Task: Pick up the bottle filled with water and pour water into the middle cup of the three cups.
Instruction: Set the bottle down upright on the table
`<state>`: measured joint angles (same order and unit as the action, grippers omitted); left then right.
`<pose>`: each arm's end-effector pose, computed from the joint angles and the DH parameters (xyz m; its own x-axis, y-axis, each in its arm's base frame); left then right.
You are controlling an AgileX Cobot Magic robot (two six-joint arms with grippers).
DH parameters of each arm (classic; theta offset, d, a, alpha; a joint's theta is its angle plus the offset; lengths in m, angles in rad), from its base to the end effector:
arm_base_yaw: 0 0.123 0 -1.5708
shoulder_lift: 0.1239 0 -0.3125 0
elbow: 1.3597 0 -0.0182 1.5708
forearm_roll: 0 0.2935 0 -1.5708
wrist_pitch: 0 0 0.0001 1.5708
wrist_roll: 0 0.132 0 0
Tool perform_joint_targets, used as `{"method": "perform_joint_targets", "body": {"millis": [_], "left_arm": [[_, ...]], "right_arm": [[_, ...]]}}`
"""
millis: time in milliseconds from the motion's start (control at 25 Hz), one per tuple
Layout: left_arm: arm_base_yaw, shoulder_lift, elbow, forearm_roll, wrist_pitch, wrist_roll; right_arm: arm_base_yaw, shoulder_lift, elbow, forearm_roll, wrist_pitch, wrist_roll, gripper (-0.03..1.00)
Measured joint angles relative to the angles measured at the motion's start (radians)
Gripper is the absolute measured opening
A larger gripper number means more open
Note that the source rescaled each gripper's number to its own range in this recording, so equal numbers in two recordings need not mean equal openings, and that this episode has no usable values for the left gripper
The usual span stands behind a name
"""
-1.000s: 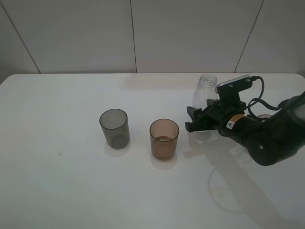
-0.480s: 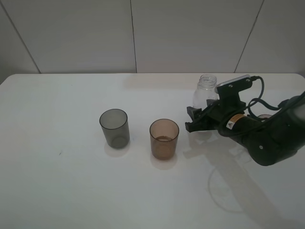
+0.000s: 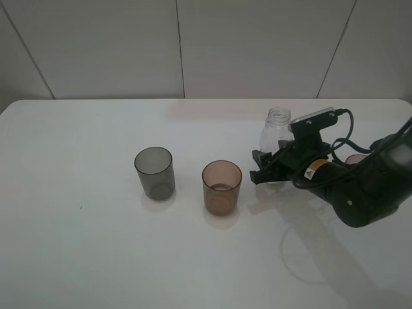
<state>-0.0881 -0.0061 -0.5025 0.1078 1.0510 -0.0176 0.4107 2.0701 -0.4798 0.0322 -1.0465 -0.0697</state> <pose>0.0415 0.0087 0.2819 -0.4353 0.0745 -0.8972 0.0197 0.9971 0.0733 0.3121 0.1319 0.0269 -0.3837 -0.2255 -0.8955 -0.3973 0.9157 -0.0603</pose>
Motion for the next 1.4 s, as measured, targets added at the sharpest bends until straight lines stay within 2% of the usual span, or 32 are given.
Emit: {"method": "perform_joint_targets", "body": {"millis": [200,280,480,680,840,1400], "left_arm": [[0.000,0.000,0.000,0.000,0.000,0.000],[0.000,0.000,0.000,0.000,0.000,0.000],[0.000,0.000,0.000,0.000,0.000,0.000],[0.000,0.000,0.000,0.000,0.000,0.000],[0.000,0.000,0.000,0.000,0.000,0.000],[0.000,0.000,0.000,0.000,0.000,0.000]], "right_arm": [[0.000,0.000,0.000,0.000,-0.004,0.000,0.00],[0.000,0.000,0.000,0.000,-0.004,0.000,0.04],[0.000,0.000,0.007,0.000,-0.026,0.001,0.28],[0.000,0.000,0.066,0.017,-0.140,0.003,0.47],[0.000,0.001,0.099,0.048,-0.153,0.003,0.67],[0.000,-0.046,0.107,0.051,-0.158,0.003,0.73]]}}
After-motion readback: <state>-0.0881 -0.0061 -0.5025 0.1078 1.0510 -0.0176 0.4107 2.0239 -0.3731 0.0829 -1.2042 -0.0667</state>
